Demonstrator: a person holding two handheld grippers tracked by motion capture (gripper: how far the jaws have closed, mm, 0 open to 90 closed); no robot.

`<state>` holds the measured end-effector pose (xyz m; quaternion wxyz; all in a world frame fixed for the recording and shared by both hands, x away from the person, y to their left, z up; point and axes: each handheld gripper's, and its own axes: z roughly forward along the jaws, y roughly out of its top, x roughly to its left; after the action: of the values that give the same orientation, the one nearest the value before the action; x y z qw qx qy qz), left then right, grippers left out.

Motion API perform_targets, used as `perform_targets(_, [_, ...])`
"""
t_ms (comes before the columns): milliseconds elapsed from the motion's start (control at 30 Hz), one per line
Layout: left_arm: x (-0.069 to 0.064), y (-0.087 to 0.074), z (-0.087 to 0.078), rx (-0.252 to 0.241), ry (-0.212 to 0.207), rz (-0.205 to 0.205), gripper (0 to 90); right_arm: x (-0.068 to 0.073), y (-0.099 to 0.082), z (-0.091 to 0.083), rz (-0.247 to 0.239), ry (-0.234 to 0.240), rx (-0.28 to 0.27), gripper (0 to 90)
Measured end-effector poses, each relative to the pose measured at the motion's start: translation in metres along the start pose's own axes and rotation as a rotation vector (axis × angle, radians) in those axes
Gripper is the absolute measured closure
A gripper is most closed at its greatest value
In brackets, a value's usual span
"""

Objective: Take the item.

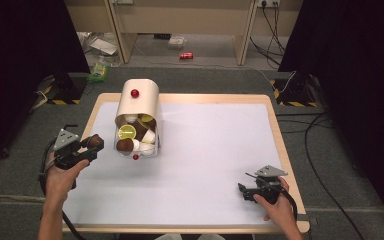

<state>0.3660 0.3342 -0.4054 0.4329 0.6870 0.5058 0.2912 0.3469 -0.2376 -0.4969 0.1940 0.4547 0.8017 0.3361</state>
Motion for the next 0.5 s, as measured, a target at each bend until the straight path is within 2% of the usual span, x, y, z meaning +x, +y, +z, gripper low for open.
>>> perform_targets(200, [0.001, -0.008, 0.009, 0.036, 0.015, 0.003, 53.3, 0.0, 0.0, 0.0, 0.0, 0.0, 0.0, 11.5])
perform_targets(500, [0.01, -0.029, 0.03, 0.092, 0.012, -0.021, 53.2, 0.0, 0.0, 0.0, 0.0, 0.0, 0.0, 11.5])
